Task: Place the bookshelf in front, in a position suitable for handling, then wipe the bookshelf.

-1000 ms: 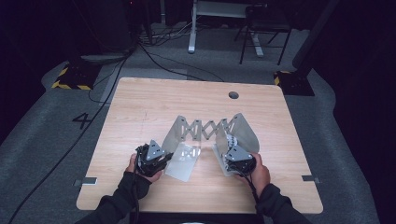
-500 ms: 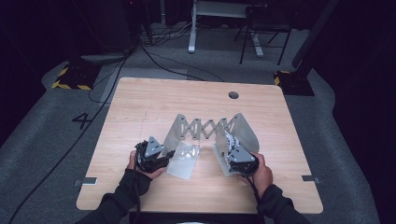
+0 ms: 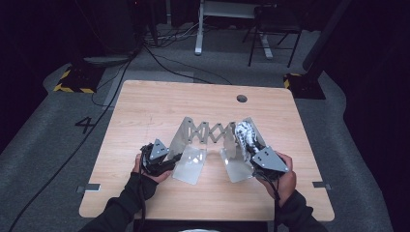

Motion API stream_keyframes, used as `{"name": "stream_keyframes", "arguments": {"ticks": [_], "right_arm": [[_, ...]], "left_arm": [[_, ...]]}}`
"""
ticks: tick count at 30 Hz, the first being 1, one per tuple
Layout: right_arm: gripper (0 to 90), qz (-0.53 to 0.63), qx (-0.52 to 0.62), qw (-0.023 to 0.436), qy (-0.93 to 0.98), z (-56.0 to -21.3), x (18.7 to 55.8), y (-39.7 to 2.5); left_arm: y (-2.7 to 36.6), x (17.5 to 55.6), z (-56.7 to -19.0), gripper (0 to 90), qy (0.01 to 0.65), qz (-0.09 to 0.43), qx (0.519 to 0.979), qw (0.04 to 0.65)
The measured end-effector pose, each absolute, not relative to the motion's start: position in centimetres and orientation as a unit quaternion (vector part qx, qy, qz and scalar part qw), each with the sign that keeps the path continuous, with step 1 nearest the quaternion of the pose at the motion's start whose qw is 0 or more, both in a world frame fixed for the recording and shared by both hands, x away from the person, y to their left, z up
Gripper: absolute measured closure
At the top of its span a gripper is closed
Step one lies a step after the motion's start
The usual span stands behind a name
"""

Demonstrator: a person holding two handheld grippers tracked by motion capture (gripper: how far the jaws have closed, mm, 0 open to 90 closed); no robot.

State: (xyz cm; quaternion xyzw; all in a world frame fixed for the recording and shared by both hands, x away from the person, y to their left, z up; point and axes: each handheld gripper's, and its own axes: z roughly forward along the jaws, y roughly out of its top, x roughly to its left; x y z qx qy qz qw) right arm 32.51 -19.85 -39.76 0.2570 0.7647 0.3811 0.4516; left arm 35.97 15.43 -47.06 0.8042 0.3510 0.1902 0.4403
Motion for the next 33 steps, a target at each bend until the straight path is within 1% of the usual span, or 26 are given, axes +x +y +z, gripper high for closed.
{"name": "stream_keyframes", "arguments": {"ticks": [1, 3, 8, 12, 19, 21, 22, 23, 24, 28, 32, 33], "right_arm": [[77.3, 0.382, 0.258, 0.457, 0.761, -39.5, 32.4, -20.0], [77.3, 0.38, 0.258, 0.465, 0.757, -39.1, 32.0, -20.4], [77.4, 0.373, 0.259, 0.477, 0.752, -38.5, 31.3, -21.4], [77.5, 0.362, 0.261, 0.474, 0.759, -38.8, 31.1, -21.9], [77.4, 0.335, 0.259, 0.459, 0.781, -40.8, 31.7, -21.5], [77.5, 0.324, 0.252, 0.452, 0.792, -41.7, 31.8, -21.2], [77.4, 0.326, 0.255, 0.441, 0.797, -42.1, 31.9, -21.2], [77.4, 0.339, 0.263, 0.414, 0.803, -42.6, 32.1, -21.2], [77.4, 0.342, 0.267, 0.398, 0.809, -43.0, 32.2, -21.1], [77.5, 0.322, 0.252, 0.384, 0.828, -44.4, 32.6, -20.6], [77.5, 0.283, 0.239, 0.371, 0.851, -46.6, 33.1, -19.8], [77.4, 0.28, 0.241, 0.362, 0.856, -47.0, 33.4, -19.7]], "left_arm": [[15.4, 36.0, -47.1, 64.6, 0.351, 0.186, 0.804, 0.443], [15.3, 36.0, -47.0, 72.8, 0.345, 0.189, 0.808, 0.438], [15.6, 36.2, -47.0, 77.3, 0.354, 0.188, 0.806, 0.436], [15.9, 36.3, -47.0, 78.9, 0.356, 0.188, 0.806, 0.435], [15.9, 36.3, -47.1, 78.9, 0.354, 0.189, 0.807, 0.434], [15.9, 36.3, -47.1, 79.0, 0.356, 0.187, 0.805, 0.436], [15.9, 36.3, -47.1, 79.0, 0.355, 0.188, 0.806, 0.435], [15.8, 36.2, -47.1, 79.0, 0.357, 0.187, 0.805, 0.436], [15.8, 36.2, -47.2, 79.0, 0.356, 0.188, 0.805, 0.435], [15.9, 36.1, -47.2, 79.1, 0.354, 0.189, 0.807, 0.433], [16.0, 36.1, -47.2, 79.3, 0.354, 0.19, 0.808, 0.43], [16.0, 36.0, -47.3, 79.4, 0.357, 0.186, 0.807, 0.433]]}}
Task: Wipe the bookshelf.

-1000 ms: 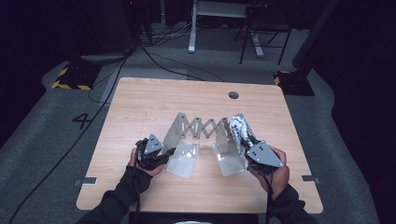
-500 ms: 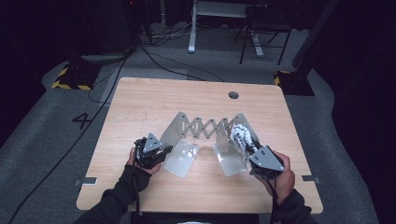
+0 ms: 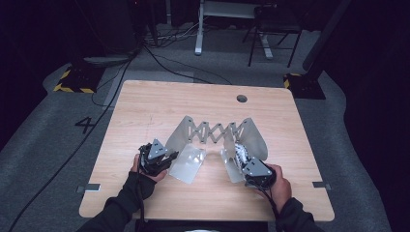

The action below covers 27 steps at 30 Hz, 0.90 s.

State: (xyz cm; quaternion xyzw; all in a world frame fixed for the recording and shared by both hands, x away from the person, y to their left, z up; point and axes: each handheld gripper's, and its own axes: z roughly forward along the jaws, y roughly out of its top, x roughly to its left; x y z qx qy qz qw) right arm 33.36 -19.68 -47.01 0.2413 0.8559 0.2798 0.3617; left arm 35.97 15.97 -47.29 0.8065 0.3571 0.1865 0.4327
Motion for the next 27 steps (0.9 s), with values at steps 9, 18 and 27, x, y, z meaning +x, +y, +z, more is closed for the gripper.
{"name": "stream_keyframes", "arguments": {"ticks": [9, 18, 27], "right_arm": [[77.4, 0.298, 0.244, 0.39, 0.836, -45.0, 32.9, -20.0], [77.2, 0.336, 0.238, 0.474, 0.778, -40.9, 30.6, -21.2], [77.1, 0.365, 0.253, 0.513, 0.735, -37.6, 29.8, -22.9]], "left_arm": [[15.7, 35.7, -47.2, 79.1, 0.346, 0.2, 0.813, 0.423], [15.5, 35.6, -47.1, 79.4, 0.349, 0.204, 0.815, 0.415], [15.5, 35.7, -47.2, 79.5, 0.35, 0.202, 0.814, 0.416]]}}
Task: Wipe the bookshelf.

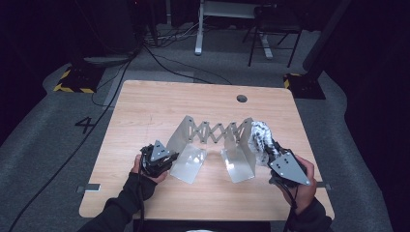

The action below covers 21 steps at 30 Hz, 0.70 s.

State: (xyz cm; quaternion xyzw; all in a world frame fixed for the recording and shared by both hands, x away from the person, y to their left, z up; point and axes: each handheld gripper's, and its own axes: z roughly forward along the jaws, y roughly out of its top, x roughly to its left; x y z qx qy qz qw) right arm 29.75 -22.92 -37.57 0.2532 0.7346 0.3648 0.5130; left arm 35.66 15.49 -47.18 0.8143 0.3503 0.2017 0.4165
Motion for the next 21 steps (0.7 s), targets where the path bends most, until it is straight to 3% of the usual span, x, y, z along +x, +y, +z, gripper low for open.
{"name": "stream_keyframes", "arguments": {"ticks": [14, 21], "right_arm": [[76.9, 0.312, 0.203, 0.475, 0.798, -41.5, 30.2, -20.4], [76.8, 0.281, 0.201, 0.434, 0.832, -44.5, 31.6, -19.2]], "left_arm": [[15.4, 35.6, -47.3, 79.3, 0.35, 0.198, 0.815, 0.417], [15.3, 35.6, -47.3, 78.9, 0.348, 0.197, 0.816, 0.418]]}}
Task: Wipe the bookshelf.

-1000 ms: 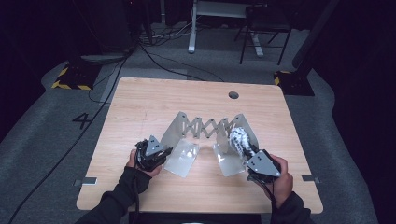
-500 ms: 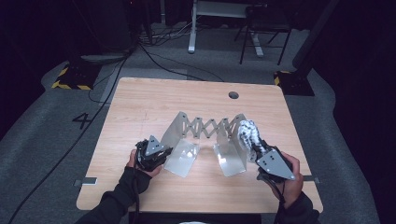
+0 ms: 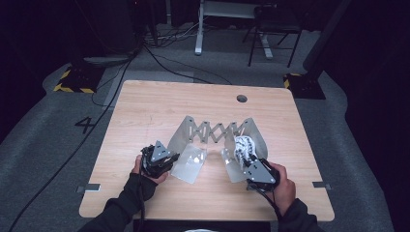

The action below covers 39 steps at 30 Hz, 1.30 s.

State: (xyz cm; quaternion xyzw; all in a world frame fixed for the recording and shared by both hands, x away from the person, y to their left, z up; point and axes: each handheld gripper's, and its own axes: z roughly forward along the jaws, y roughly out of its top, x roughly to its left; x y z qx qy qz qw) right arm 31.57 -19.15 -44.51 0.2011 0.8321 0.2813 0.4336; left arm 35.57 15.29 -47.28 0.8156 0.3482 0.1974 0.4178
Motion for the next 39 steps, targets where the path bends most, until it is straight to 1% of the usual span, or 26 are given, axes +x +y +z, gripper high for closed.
{"name": "stream_keyframes", "arguments": {"ticks": [4, 7, 12, 15, 17, 20, 23, 30, 35, 37, 39], "right_arm": [[76.7, 0.269, 0.203, 0.413, 0.846, -45.7, 32.2, -18.9], [75.8, 0.256, 0.209, 0.386, 0.861, -47.1, 32.9, -18.7], [74.4, 0.274, 0.22, 0.346, 0.87, -47.1, 32.9, -19.0], [70.0, 0.279, 0.229, 0.328, 0.873, -47.2, 32.8, -19.2], [68.4, 0.282, 0.228, 0.324, 0.874, -47.1, 32.7, -19.3], [60.0, 0.284, 0.229, 0.319, 0.875, -46.9, 32.5, -19.3], [54.2, 0.291, 0.229, 0.311, 0.875, -46.6, 32.1, -19.5], [39.8, 0.295, 0.255, 0.246, 0.887, -47.9, 32.2, -20.0], [36.1, 0.302, 0.268, 0.221, 0.888, -48.8, 32.8, -20.0], [35.9, 0.306, 0.273, 0.216, 0.886, -48.9, 33.0, -20.0], [36.3, 0.316, 0.281, 0.198, 0.884, -49.0, 33.4, -20.3]], "left_arm": [[15.3, 35.5, -47.3, 78.6, 0.346, 0.198, 0.817, 0.416], [15.3, 35.5, -47.3, 78.6, 0.346, 0.197, 0.818, 0.416], [15.3, 35.5, -47.3, 78.6, 0.347, 0.193, 0.818, 0.417], [15.3, 35.5, -47.3, 78.6, 0.346, 0.193, 0.818, 0.417], [15.3, 35.4, -47.3, 78.5, 0.346, 0.191, 0.818, 0.418], [15.3, 35.4, -47.3, 78.2, 0.344, 0.191, 0.819, 0.417], [15.3, 35.4, -47.3, 78.2, 0.344, 0.189, 0.819, 0.419], [15.3, 35.4, -47.3, 78.2, 0.347, 0.186, 0.819, 0.418], [15.2, 35.4, -47.3, 77.6, 0.342, 0.185, 0.821, 0.418], [15.2, 35.4, -47.4, 77.6, 0.342, 0.184, 0.821, 0.418], [15.2, 35.4, -47.4, 77.6, 0.342, 0.184, 0.821, 0.418]]}}
